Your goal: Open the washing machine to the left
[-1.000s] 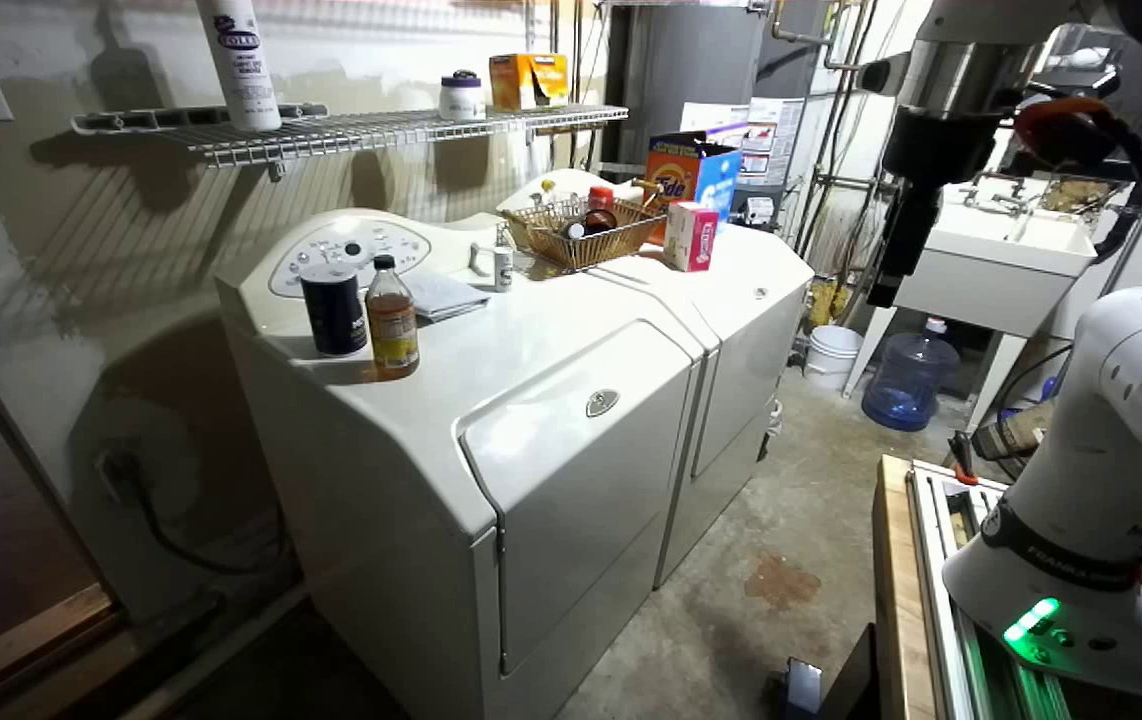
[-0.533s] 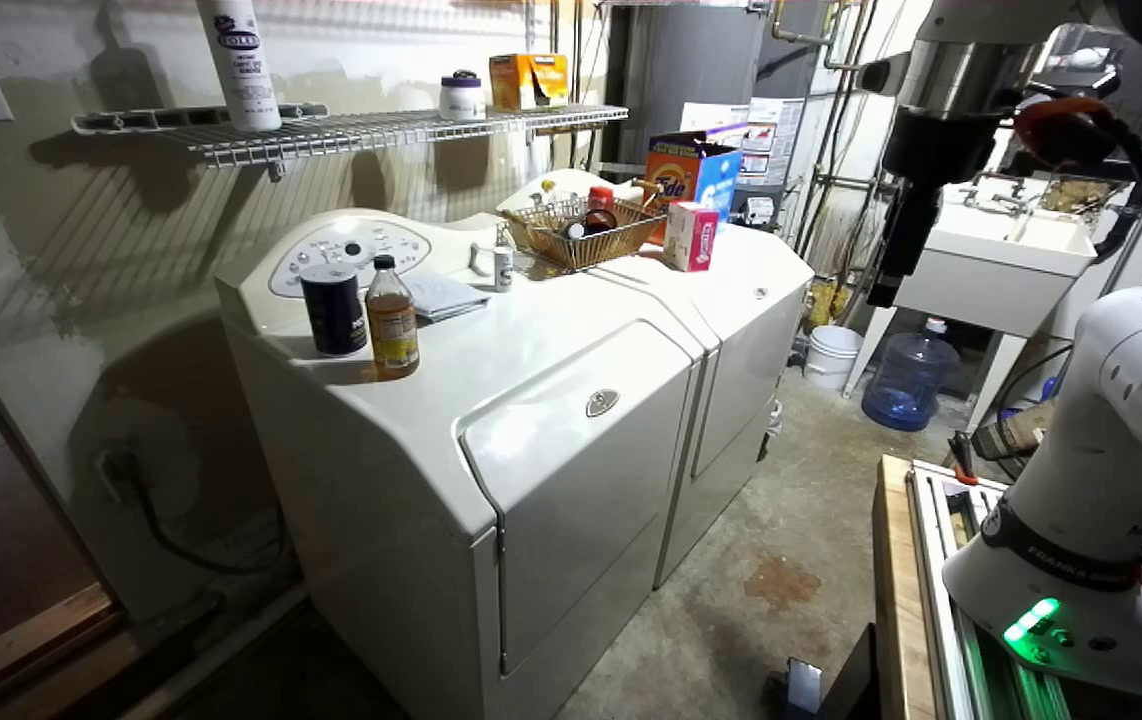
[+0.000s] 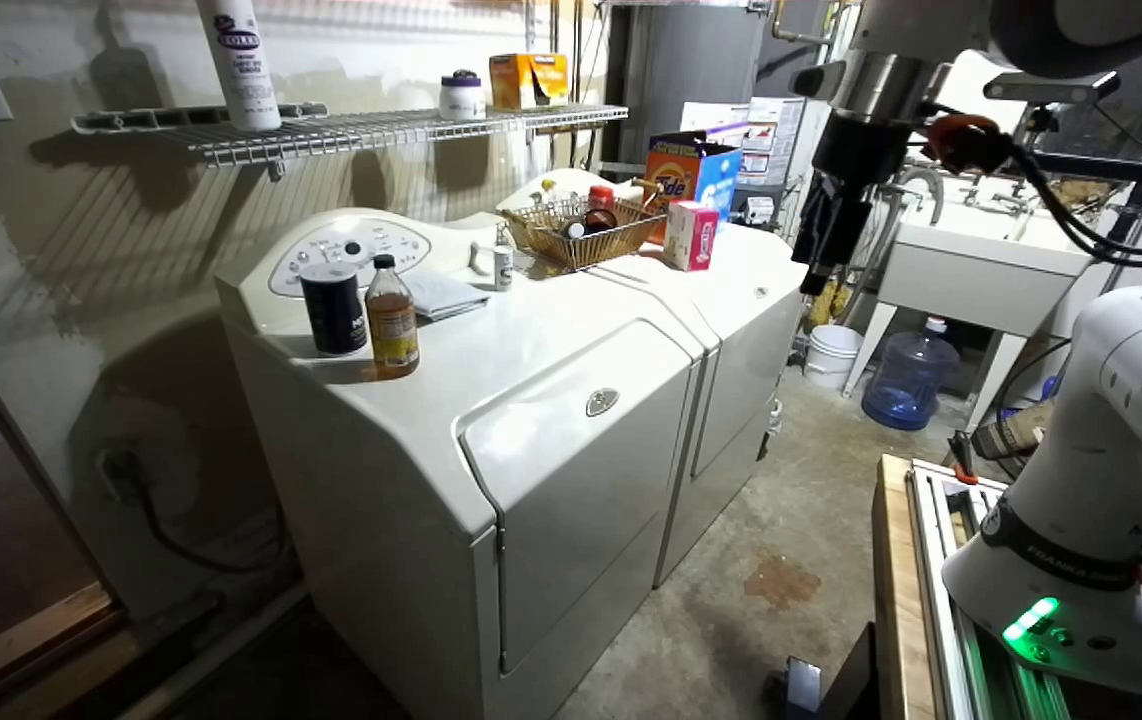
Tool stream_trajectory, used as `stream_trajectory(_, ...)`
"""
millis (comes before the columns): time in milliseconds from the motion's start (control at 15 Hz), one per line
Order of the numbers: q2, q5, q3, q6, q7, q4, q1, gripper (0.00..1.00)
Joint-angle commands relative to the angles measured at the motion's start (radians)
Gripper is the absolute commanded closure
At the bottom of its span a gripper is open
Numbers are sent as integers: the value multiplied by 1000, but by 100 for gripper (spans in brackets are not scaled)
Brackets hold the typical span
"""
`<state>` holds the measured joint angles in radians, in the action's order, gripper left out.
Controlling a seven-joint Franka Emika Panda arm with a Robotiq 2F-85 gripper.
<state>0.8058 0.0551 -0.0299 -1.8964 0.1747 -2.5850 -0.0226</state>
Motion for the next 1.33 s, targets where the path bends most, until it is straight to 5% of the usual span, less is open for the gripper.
stream_trajectory(0,-249,26,-125,-155,239,86,-42,0)
stream_trajectory(267,-485,24,-174,-234,468,192,-60,0)
stream_trajectory(800,-865,92,-122,-359,744,421,18,0)
stream_trajectory(867,-890,17,-118,-326,779,443,30,0)
stream_trajectory(933,-816,75,-100,-348,704,372,31,0)
stream_trajectory(1267,-885,47,-95,-346,744,422,51,0)
